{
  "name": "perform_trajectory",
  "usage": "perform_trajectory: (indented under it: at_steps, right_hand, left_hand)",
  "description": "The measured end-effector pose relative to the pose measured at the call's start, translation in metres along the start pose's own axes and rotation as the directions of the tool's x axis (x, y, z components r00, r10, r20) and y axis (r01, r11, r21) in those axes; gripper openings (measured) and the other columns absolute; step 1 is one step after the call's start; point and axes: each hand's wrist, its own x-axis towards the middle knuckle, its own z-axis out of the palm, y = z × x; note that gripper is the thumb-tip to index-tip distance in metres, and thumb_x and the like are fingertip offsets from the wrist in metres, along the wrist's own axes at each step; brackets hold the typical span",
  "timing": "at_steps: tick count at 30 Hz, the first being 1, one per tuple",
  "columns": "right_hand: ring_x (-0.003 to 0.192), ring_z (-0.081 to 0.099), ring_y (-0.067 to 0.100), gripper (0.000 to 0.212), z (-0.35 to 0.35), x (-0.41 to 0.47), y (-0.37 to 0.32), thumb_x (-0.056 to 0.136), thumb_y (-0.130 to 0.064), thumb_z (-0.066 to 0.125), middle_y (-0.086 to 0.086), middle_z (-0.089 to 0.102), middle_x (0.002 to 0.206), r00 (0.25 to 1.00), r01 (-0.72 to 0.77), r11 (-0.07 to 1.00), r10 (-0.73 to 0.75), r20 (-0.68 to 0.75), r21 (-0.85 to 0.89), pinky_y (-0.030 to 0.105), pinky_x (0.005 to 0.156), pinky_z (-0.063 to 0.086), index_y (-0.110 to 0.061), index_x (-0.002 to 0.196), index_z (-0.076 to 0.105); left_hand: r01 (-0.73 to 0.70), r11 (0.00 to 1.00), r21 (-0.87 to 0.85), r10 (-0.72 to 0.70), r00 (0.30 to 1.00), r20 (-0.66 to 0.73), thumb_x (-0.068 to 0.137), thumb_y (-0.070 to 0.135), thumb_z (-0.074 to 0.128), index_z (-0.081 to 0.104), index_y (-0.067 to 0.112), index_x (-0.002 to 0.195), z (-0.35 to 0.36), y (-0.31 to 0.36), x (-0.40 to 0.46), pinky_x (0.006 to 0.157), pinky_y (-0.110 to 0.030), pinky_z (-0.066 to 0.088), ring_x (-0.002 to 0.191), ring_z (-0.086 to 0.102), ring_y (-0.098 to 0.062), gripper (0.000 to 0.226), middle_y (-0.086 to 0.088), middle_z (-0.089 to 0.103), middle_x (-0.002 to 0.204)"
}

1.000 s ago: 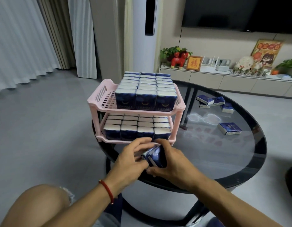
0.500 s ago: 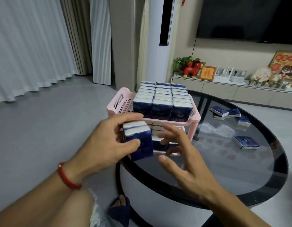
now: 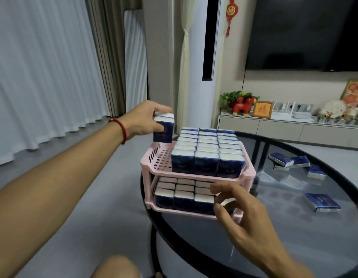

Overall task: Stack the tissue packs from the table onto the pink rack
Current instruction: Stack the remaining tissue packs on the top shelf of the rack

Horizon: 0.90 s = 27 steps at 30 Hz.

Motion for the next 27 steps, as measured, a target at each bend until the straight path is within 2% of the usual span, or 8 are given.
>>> perform_trajectory:
  at_steps: [2,6,10,13,16,19,22,27]
  right_hand:
    - [0.084,0.070,0.015,0.035,-0.002,0.000,0.002,0.090,-0.008,0.070,-0.011,0.069,0.101,1.000,0.009,1.000,-0.009,0.017,-0.009,0.016,0.071,0.053,-0.033,0.115,0.066]
    - [0.081,0.068,0.014,0.033,-0.007,-0.002,0.006,0.091,-0.011,0.070,-0.009,0.069,0.096,1.000,0.019,0.999,-0.018,0.022,-0.046,0.018,0.070,0.052,-0.035,0.113,0.066]
    - [0.080,0.068,0.014,0.035,-0.008,-0.003,0.010,0.090,-0.011,0.071,-0.010,0.068,0.093,0.999,0.032,0.997,-0.029,0.031,-0.072,0.020,0.066,0.052,-0.038,0.111,0.065]
    - [0.080,0.067,0.015,0.036,-0.011,-0.003,0.011,0.090,-0.009,0.070,-0.010,0.066,0.092,0.998,0.054,0.994,-0.051,0.032,-0.097,0.021,0.068,0.052,-0.038,0.111,0.065]
    - [0.078,0.066,0.015,0.037,-0.016,-0.006,0.011,0.090,-0.007,0.069,-0.009,0.066,0.089,0.998,0.051,0.993,-0.048,0.027,-0.108,0.017,0.059,0.048,-0.038,0.109,0.065]
    - [0.075,0.065,0.014,0.040,-0.023,-0.010,0.012,0.088,-0.002,0.070,-0.009,0.066,0.089,0.999,0.047,0.991,-0.046,0.013,-0.127,0.009,0.053,0.039,-0.037,0.106,0.067]
    - [0.074,0.066,0.012,0.041,-0.032,-0.013,0.015,0.087,0.001,0.070,-0.013,0.066,0.091,0.999,0.040,0.987,-0.041,-0.007,-0.157,0.006,0.053,0.037,-0.037,0.104,0.068]
    - [0.073,0.067,0.012,0.042,-0.040,-0.016,0.022,0.087,-0.002,0.070,-0.012,0.068,0.090,1.000,0.008,0.986,-0.008,-0.001,-0.169,0.008,0.051,0.040,-0.041,0.102,0.067]
  left_hand:
    - [0.035,0.999,-0.019,-0.034,0.998,0.058,0.087,-0.010,0.068,0.064,0.014,0.135,0.010,-0.012,0.017,0.077,-0.020,0.056,0.107,0.065,-0.012,0.055,0.000,0.066,0.129]
    - [0.073,0.997,-0.028,-0.070,0.992,0.103,0.089,-0.009,0.065,0.067,0.021,0.129,0.031,-0.037,0.032,0.092,-0.043,0.061,0.115,0.066,-0.024,0.051,-0.004,0.069,0.123]
    - [0.010,0.995,0.102,-0.022,0.992,0.123,0.094,-0.001,0.061,0.054,0.029,0.138,0.048,-0.045,0.034,0.097,-0.043,0.057,0.121,0.059,-0.024,0.053,-0.001,0.057,0.135]
    - [-0.070,0.975,0.210,0.025,0.977,0.212,0.089,0.006,0.072,0.044,0.027,0.147,0.049,-0.048,0.035,0.108,-0.041,0.048,0.130,0.051,-0.021,0.068,0.000,0.051,0.144]
    - [-0.114,0.953,0.281,0.074,0.986,0.147,0.087,0.010,0.078,0.046,0.025,0.147,0.049,-0.048,0.035,0.112,-0.039,0.042,0.132,0.049,-0.020,0.070,0.001,0.053,0.145]
    - [-0.136,0.959,0.250,0.123,0.990,0.067,0.085,0.008,0.079,0.055,0.029,0.136,0.053,-0.052,0.038,0.110,-0.046,0.047,0.126,0.054,-0.020,0.061,0.003,0.060,0.135]
    - [-0.127,0.969,0.214,0.119,0.992,0.049,0.085,0.007,0.078,0.054,0.036,0.129,0.054,-0.056,0.038,0.106,-0.046,0.050,0.123,0.055,-0.019,0.058,0.006,0.059,0.131]
    - [-0.080,0.977,0.199,0.057,0.991,0.123,0.086,0.012,0.079,0.047,0.042,0.132,0.049,-0.053,0.040,0.088,-0.030,0.052,0.119,0.057,-0.019,0.063,0.011,0.054,0.128]
